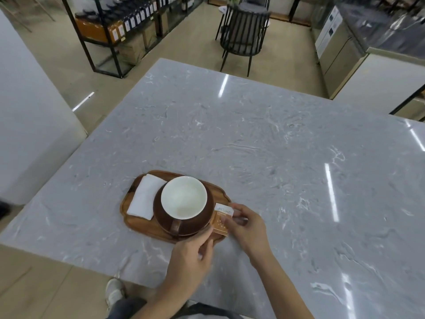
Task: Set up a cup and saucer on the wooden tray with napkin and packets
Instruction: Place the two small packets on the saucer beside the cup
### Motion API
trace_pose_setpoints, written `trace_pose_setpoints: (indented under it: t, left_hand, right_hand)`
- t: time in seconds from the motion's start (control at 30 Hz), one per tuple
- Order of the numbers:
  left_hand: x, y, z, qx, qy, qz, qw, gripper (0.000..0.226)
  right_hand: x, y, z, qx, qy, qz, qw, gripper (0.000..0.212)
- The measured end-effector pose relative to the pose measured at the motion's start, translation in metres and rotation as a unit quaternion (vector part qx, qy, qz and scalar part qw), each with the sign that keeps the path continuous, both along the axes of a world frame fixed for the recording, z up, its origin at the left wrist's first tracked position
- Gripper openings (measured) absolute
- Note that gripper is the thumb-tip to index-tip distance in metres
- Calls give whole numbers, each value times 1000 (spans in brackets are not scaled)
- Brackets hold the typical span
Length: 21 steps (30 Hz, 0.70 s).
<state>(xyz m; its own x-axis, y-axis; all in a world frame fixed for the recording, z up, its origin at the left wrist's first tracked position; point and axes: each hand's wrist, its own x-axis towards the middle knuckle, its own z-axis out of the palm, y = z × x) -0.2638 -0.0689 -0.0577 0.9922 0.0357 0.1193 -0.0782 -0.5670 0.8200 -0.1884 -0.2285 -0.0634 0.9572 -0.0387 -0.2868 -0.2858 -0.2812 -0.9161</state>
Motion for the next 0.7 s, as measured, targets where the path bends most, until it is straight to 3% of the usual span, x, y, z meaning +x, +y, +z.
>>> trace_pose_setpoints:
  t: [0.23, 0.37, 0.7]
  left_hand:
    - [-10, 8, -5, 41, 9, -21, 999, 42]
    - [-11, 9, -3, 32, 11, 0, 999, 39]
    - [-11, 9, -9, -1, 17, 10, 1000, 40]
  right_hand:
    - [-9, -1, -3, -82, -26, -20, 996, 39]
    - [-21, -1, -10, -63, -36, -31, 997, 28]
    - [-25, 13, -12, -71, -78, -53, 993, 30]
